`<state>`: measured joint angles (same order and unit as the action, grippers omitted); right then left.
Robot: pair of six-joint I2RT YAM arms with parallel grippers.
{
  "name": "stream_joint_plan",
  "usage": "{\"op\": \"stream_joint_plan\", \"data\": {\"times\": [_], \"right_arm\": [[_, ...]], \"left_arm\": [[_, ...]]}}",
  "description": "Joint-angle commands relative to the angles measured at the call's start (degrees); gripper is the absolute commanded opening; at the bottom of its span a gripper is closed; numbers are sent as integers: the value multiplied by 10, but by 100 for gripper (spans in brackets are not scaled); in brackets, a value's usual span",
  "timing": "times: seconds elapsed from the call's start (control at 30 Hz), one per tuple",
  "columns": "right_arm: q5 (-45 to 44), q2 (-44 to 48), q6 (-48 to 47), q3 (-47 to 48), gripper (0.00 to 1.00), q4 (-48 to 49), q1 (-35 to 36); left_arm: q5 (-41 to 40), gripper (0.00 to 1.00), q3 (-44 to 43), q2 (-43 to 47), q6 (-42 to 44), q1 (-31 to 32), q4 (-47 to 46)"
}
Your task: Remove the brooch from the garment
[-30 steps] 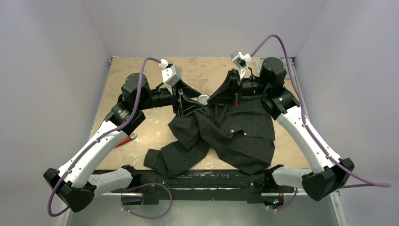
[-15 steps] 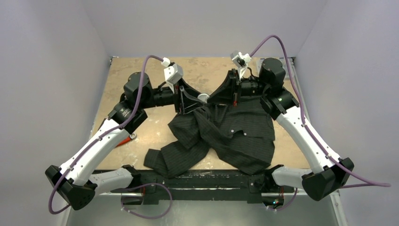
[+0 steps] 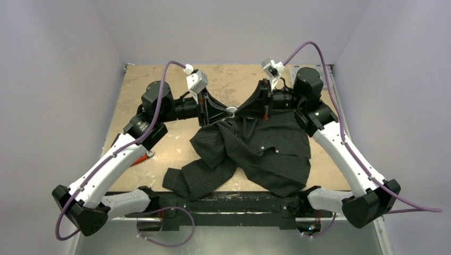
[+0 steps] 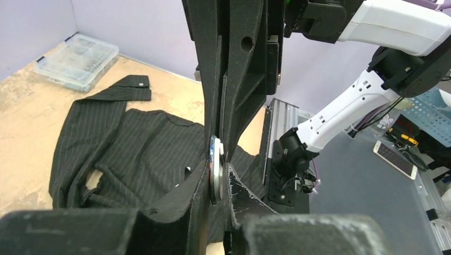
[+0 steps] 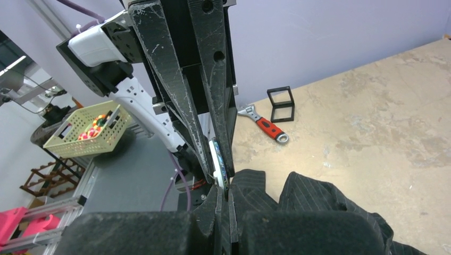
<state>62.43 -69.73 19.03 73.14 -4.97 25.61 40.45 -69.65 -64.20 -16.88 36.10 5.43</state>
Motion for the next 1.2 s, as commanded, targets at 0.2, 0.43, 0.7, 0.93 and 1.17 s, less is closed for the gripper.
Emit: {"op": "stream_joint_plan", "data": {"times": [0.2,0.43,0.7,0.93,1.17], "right_arm": [[-16,25,0,-10,0,18,4],[-28,25,10,-13,0,20,3],[-51,27,20,-16,0,11,3],[-57,28,25,-17,0,13,3],[-69,28,30,-18,0,11,4]], "left_arm": [[-15,4,-18,-1,-17,2,-3],[19,39,10,14,1,2,-42],[-27,28,-7,4,36,9,-14],[-39,26,-11,1,37,12,-8],[-50,27,-16,-2,35,14,-5]]}}
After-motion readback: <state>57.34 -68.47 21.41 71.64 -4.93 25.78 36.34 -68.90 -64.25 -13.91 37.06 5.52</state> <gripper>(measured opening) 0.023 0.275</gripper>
